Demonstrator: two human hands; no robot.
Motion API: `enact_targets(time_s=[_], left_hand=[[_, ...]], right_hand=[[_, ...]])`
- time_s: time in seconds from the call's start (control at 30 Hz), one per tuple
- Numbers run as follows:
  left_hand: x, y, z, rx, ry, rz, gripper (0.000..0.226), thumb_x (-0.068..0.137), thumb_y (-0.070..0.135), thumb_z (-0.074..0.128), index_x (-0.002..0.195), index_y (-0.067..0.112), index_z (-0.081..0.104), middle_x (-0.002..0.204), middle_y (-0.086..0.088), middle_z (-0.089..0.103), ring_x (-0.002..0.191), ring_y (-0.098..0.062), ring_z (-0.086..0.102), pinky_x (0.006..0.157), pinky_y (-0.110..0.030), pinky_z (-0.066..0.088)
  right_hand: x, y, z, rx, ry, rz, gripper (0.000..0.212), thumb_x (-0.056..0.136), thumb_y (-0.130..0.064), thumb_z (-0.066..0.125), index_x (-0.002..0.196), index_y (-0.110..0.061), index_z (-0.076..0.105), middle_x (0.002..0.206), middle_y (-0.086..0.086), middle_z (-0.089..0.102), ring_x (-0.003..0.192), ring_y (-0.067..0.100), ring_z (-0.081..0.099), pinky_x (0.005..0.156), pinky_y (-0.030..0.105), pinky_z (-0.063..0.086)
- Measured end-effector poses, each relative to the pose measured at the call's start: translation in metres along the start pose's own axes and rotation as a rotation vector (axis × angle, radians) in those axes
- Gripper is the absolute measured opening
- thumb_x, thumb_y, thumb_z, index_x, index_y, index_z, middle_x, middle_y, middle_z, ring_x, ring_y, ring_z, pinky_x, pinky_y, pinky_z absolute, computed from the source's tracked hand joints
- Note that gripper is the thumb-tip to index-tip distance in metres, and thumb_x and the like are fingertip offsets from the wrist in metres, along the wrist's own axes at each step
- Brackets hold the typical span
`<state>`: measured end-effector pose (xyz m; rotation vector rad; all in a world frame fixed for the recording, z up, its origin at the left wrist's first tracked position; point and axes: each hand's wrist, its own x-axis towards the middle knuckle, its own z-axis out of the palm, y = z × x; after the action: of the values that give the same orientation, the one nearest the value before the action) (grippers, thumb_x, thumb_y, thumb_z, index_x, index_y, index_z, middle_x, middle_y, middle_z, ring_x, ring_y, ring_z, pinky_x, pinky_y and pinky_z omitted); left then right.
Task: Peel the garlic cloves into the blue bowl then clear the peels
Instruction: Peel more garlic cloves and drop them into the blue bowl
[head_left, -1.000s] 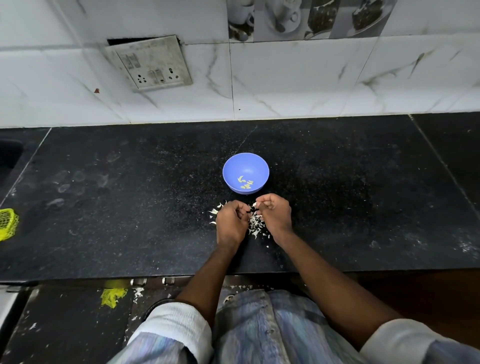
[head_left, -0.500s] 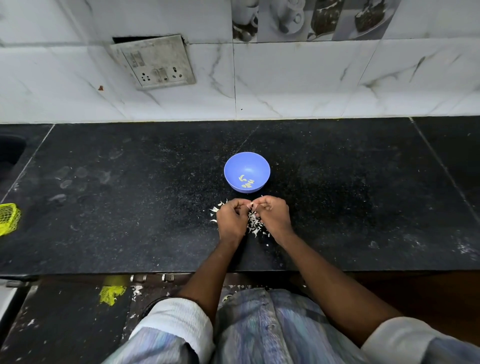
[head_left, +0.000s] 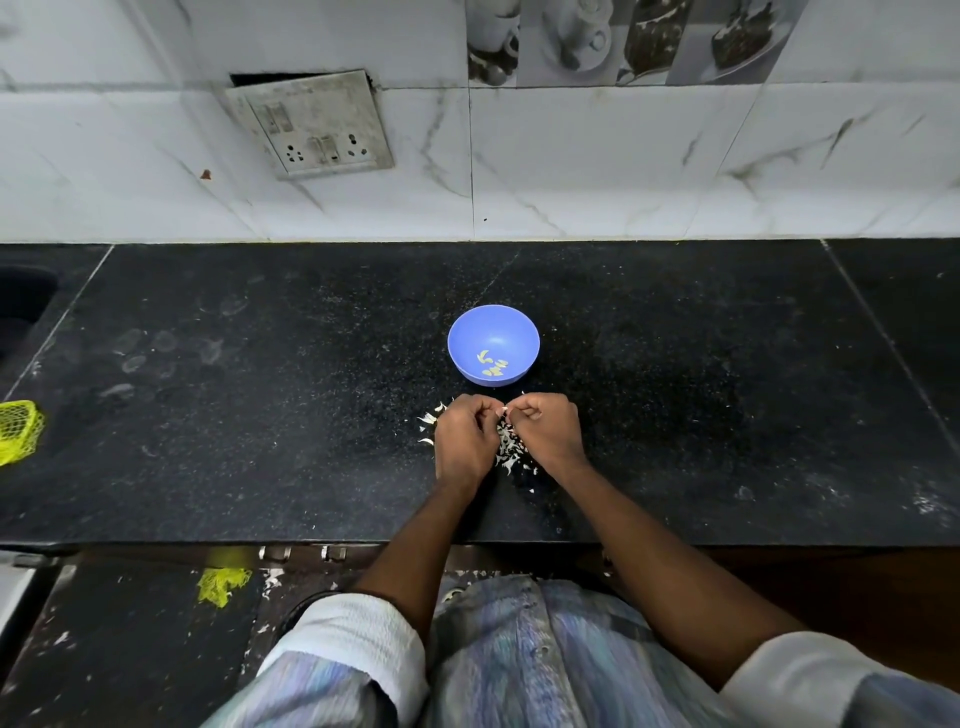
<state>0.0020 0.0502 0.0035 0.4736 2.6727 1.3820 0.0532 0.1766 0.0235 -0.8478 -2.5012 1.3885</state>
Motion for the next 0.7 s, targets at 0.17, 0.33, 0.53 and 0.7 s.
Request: enact_targets(time_s=[0.17,0.33,0.53,0.7], left_hand=[[0.000,0.001,0.001,0.086,-0.014,0.058,0.015,0.092,0.011,0.067,0.094,0.022,0.078,0.092,0.008,0.073,0.082,-0.012,0.066,0.073,-0.030,0.053],[0.002,-0.001,0.003,0.089,-0.032,0.049,0.023,0.089,0.007,0.064,0.093,0.023,0.079,0.087,0.010,0.076,0.077,-0.012,0.067,0.071,-0.028,0.053],[0.005,-0.004,0.003,-0.087,-0.044,-0.071,0.019,0.091,0.006,0.071,0.086,0.022,0.081,0.072,0.013,0.073,0.062,-0.001,0.062,0.065,-0.022,0.051],[0.010,-0.007,0.004,-0.321,-0.077,-0.161,0.016,0.095,0.005,0.072,0.088,0.015,0.081,0.076,0.003,0.078,0.069,-0.010,0.071,0.074,-0.037,0.063]], right_hand=[[0.000,-0.008,-0.004,-0.076,0.021,-0.012,0.010,0.082,-0.021,0.076,0.074,-0.016,0.079,0.065,-0.011,0.072,0.064,0.002,0.067,0.067,0.027,0.054],[0.002,-0.007,-0.006,-0.037,-0.007,0.011,0.025,0.076,-0.031,0.079,0.060,-0.013,0.074,0.055,-0.006,0.068,0.055,0.005,0.065,0.060,0.029,0.054],[0.006,-0.008,-0.005,0.202,-0.041,0.139,0.020,0.071,-0.020,0.082,0.058,-0.008,0.073,0.054,0.007,0.069,0.050,0.012,0.062,0.058,0.031,0.055],[0.008,-0.008,-0.005,0.392,-0.090,0.223,0.009,0.077,-0.010,0.077,0.070,-0.003,0.077,0.066,0.017,0.073,0.058,0.016,0.063,0.060,0.027,0.053]])
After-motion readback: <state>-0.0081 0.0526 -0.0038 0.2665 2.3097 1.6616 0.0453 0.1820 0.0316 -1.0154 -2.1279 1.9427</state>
